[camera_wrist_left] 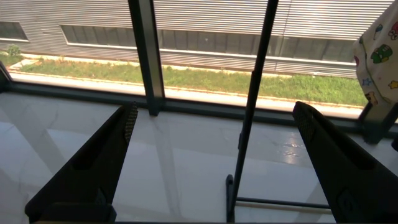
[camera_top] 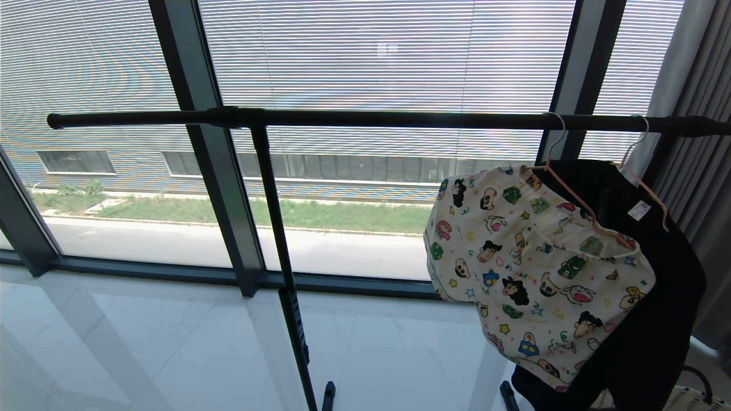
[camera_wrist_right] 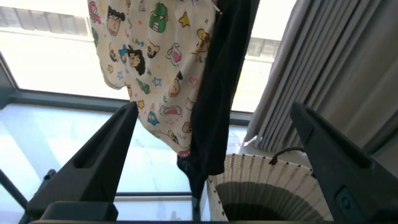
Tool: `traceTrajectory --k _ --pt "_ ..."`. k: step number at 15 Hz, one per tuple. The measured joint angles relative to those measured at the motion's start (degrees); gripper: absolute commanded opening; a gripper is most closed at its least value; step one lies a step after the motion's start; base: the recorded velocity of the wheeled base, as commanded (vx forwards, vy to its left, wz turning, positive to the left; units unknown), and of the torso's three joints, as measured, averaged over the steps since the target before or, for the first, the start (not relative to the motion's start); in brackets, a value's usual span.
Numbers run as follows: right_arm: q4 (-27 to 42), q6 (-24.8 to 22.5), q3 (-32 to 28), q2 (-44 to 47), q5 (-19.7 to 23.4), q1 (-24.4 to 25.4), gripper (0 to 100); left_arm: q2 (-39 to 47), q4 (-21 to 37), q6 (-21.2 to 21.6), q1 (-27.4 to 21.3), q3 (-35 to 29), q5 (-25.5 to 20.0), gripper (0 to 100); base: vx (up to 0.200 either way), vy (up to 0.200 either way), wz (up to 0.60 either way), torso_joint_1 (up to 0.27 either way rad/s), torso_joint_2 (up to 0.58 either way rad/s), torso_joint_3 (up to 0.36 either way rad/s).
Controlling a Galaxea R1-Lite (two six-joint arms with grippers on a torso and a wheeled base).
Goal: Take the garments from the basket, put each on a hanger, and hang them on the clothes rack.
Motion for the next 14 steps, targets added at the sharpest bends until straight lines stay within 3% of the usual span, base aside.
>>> traceTrajectory --k 14 --pt "-0.11 1.01 0.35 0.00 0.00 -0.02 100 0.00 -0.01 0.00 0.02 -0.02 0.00 100 0.000 0.000 0.00 0.000 0.00 0.000"
